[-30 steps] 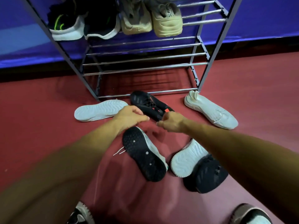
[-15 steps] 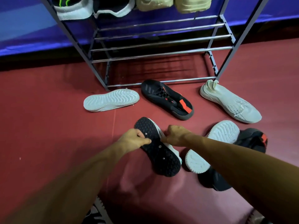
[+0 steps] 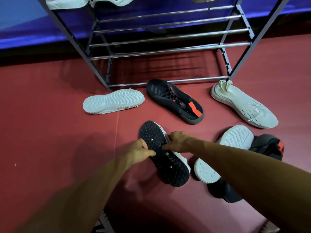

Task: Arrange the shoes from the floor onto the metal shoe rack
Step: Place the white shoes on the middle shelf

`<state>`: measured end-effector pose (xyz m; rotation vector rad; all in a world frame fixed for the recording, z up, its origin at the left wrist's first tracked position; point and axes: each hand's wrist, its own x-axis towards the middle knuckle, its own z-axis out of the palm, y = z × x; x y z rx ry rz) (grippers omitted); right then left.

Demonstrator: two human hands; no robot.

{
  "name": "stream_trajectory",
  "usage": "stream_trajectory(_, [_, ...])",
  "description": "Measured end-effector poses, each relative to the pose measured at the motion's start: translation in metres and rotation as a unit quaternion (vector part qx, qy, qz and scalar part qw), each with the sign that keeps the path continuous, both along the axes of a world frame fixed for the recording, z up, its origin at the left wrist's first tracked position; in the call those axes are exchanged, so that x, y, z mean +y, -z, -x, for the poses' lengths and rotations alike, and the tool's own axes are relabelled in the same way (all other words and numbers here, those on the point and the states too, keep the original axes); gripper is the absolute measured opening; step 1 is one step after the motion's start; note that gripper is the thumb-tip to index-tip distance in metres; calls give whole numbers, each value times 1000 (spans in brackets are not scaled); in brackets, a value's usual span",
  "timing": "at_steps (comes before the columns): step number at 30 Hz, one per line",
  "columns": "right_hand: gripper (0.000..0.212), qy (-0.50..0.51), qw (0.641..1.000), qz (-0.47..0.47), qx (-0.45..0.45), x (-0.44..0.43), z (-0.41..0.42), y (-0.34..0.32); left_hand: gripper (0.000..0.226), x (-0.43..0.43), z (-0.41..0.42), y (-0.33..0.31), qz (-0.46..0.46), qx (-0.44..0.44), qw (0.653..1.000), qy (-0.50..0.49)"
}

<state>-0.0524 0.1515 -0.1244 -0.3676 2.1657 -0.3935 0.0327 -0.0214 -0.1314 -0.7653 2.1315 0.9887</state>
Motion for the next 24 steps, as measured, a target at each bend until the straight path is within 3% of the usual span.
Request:
stream_trajectory(7, [16,-27,997,52,-56,10,16,-9,27,12,13,-9,-18,1,999,-33])
stream_trajectory(12, [31,119,980,131,-90,31,23,-32,47,20,36,-37,-75,16,996,-51])
stream_trajectory(19, [36,163,969,179,-52,77,35,-90,65,59,64,-98,-143,19,989,-29])
stream_trajectory(24, [32,156,966,204,6,102,43,-153,49,83,74,-157,-188,50,981,-1])
